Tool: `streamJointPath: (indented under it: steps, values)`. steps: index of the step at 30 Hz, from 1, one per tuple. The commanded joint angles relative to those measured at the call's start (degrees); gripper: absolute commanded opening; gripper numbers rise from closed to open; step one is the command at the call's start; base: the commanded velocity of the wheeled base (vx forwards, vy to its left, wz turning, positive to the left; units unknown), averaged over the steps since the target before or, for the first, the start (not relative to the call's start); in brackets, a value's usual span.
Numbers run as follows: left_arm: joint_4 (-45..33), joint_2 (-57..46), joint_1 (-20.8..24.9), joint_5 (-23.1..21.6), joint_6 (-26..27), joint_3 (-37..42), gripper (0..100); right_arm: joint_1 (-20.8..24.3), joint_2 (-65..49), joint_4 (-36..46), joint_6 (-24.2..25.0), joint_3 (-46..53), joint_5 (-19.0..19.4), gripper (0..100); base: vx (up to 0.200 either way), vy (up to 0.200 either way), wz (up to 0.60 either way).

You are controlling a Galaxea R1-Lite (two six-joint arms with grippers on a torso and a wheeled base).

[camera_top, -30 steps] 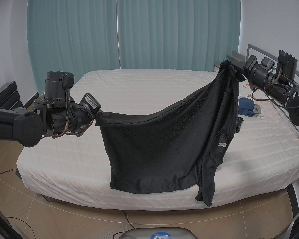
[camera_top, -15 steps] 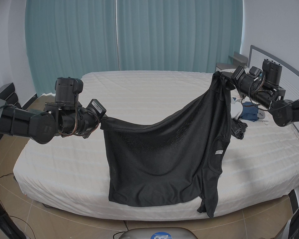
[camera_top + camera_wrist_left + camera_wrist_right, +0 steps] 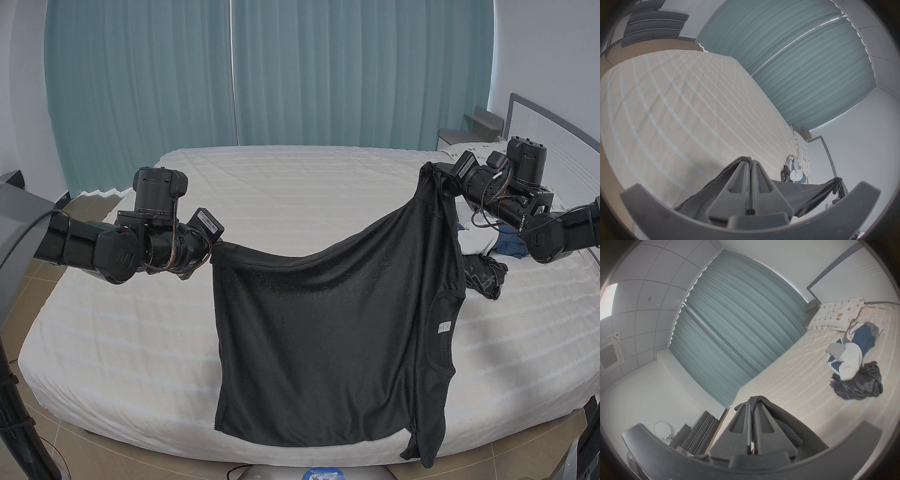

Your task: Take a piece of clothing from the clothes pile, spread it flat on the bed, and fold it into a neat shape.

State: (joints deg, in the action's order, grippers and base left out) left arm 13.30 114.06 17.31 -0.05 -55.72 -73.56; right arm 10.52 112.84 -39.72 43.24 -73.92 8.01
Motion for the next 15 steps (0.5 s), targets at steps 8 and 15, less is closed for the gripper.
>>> streamJointPath:
  steps: [8,15]
  values:
    - [3.31,13.03,-1.75,1.37,-0.18,-8.71,0,0.03,12.23,-8.1,-1.84,-4.47,-4.93,0,0.0,0.0,0.0]
    - [10.17,18.48,-2.81,1.72,-1.05,-10.9,0,-0.06,18.91,-10.03,-4.57,-10.01,-6.16,0,0.0,0.0,0.0]
